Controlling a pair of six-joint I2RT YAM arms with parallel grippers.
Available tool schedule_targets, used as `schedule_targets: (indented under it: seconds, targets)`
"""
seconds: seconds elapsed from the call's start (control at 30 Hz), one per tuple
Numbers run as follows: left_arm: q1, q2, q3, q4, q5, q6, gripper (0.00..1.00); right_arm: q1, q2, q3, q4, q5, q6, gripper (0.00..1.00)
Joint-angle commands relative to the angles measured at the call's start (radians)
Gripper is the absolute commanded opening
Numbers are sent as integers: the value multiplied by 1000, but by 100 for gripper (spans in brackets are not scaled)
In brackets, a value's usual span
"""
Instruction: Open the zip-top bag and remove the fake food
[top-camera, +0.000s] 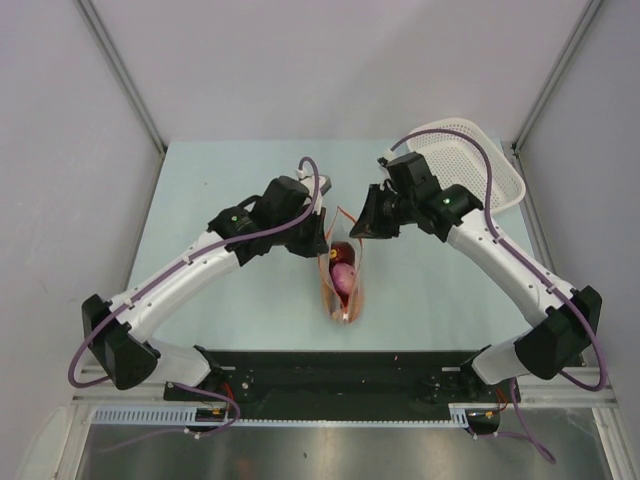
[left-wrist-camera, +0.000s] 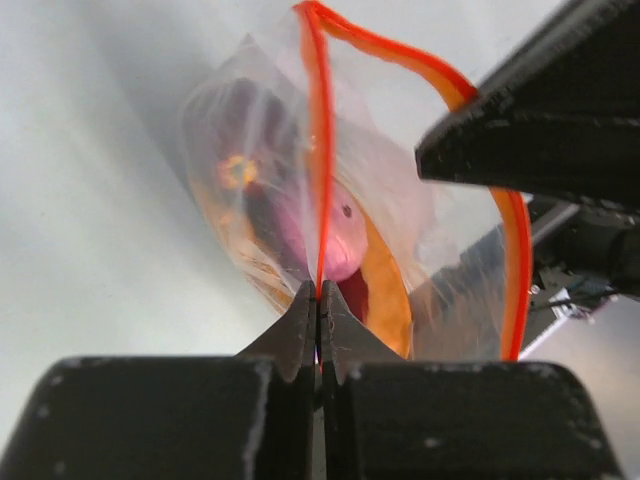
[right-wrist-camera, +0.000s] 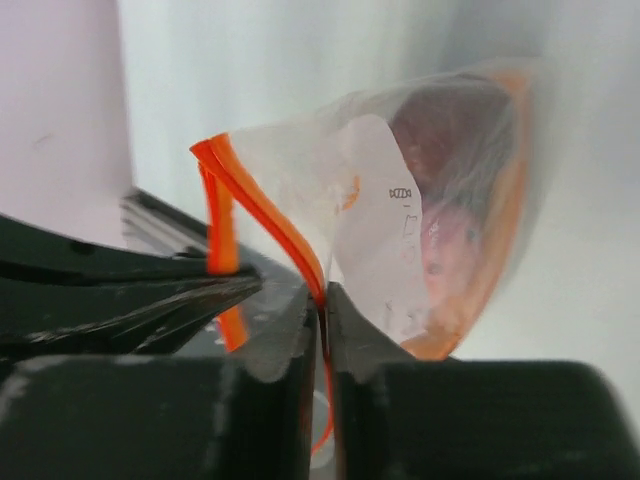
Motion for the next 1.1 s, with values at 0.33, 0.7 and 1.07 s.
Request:
schedule_targets:
  seconds: [0.33, 0.7, 1.07]
  targets:
    - [3, -20, -32, 230, 237, -137, 0, 145, -58, 255, -403, 329, -126, 43]
    - [3, -13, -40, 260, 229, -155, 0, 188, -40, -2, -116, 209, -17, 0]
    - [4, -60, -141, 253, 125, -163, 0, 171, -32, -268, 91, 243, -50, 41]
